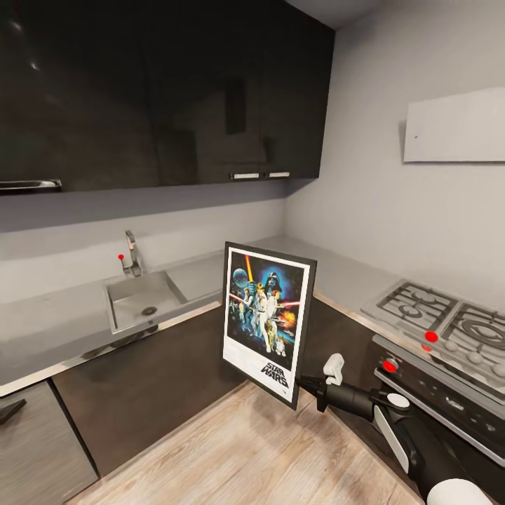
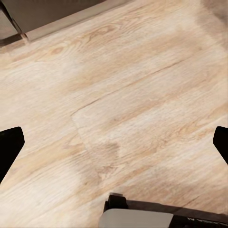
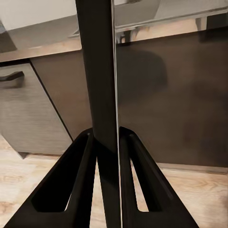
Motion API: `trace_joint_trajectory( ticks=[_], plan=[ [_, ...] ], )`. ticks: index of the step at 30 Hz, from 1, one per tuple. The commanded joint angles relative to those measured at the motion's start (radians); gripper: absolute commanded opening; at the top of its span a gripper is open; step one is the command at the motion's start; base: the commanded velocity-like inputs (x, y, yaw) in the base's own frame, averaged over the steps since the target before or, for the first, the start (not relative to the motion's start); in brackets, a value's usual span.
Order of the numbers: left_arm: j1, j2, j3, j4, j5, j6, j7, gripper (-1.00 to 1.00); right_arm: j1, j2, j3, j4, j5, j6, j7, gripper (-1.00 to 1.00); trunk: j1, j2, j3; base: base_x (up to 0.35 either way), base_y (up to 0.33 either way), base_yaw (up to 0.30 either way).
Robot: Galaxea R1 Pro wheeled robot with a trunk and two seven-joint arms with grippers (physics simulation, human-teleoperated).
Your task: Pick up the poster from the kitchen countertop and hang it on one of the wall nails in the kitchen.
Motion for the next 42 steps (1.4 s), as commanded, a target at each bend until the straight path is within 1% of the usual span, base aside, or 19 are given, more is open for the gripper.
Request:
trace_joint_trajectory(
  ticks=[1,29,42],
  plan=[
    [0.000,0.000,0.002,-0.001,0.010,0.001,-0.006,1.00,-0.001,-0.001,0.003,0.000,-0.012,0.009,0.004,-1.00,-0.004,0.006,0.002,0.000,0.000,0.000],
    [0.000,0.000,0.002,-0.001,0.010,0.001,-0.006,1.00,-0.001,-0.001,0.003,0.000,-0.012,0.009,0.004,-1.00,-0.111,0.202,0.089,0.000,0.000,0.000],
    [0.000,0.000,0.002,-0.001,0.010,0.002,-0.006,1.00,-0.001,-0.001,0.003,0.000,-0.012,0.009,0.004,-1.00,-0.111,0.202,0.089,0.000,0.000,0.000]
  ],
)
